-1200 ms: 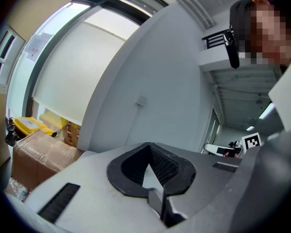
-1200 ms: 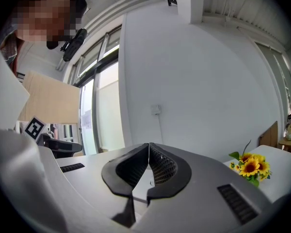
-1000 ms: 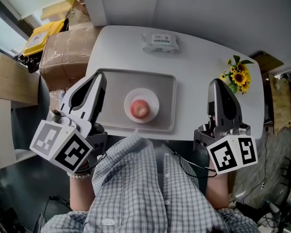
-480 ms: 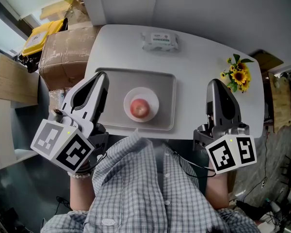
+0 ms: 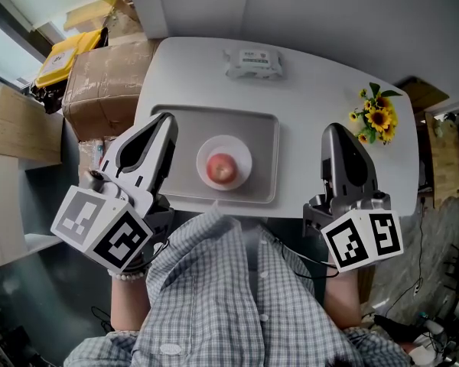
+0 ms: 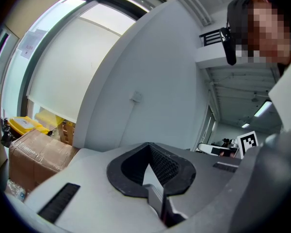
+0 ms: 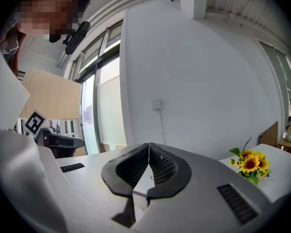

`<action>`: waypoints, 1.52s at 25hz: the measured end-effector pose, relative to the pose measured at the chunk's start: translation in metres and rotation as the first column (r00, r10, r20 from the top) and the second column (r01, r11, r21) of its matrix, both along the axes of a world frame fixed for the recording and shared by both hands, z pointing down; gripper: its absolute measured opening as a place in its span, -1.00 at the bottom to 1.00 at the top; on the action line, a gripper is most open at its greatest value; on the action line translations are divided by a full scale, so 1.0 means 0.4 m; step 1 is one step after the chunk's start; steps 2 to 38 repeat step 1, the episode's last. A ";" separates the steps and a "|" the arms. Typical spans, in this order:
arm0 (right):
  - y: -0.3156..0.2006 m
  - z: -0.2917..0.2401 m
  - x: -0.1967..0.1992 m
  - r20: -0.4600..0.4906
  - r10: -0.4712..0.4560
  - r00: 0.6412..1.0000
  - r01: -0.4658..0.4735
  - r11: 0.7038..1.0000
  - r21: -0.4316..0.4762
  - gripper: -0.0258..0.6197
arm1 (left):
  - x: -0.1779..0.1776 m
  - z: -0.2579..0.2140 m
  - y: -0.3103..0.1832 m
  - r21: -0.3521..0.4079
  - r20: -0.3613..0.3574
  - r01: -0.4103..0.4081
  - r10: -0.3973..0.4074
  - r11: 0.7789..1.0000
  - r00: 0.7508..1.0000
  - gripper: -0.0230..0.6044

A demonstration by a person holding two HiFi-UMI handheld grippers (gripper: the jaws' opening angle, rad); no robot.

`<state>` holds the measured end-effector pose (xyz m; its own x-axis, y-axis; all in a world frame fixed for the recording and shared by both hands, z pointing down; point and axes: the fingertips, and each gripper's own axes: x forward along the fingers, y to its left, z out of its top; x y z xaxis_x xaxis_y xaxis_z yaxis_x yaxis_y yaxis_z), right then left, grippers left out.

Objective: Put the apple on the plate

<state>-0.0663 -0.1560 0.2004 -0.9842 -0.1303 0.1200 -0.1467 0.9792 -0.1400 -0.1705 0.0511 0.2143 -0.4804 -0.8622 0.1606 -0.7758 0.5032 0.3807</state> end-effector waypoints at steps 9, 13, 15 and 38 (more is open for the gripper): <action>0.000 0.000 0.000 0.000 0.000 1.000 0.000 1.000 0.000 -0.85 | 0.001 0.000 -0.001 -0.001 0.001 -0.003 0.003 1.000 1.000 -0.90; 0.000 0.000 0.000 0.000 0.000 1.000 0.000 1.000 0.000 -0.85 | 0.001 0.000 -0.001 -0.001 0.001 -0.003 0.003 1.000 1.000 -0.90; 0.000 0.000 0.000 0.000 0.000 1.000 0.000 1.000 0.000 -0.85 | 0.001 0.000 -0.001 -0.001 0.001 -0.003 0.003 1.000 1.000 -0.90; 0.000 0.000 0.000 0.000 0.000 1.000 0.000 1.000 0.000 -0.85 | 0.001 0.000 -0.001 -0.001 0.001 -0.003 0.003 1.000 1.000 -0.90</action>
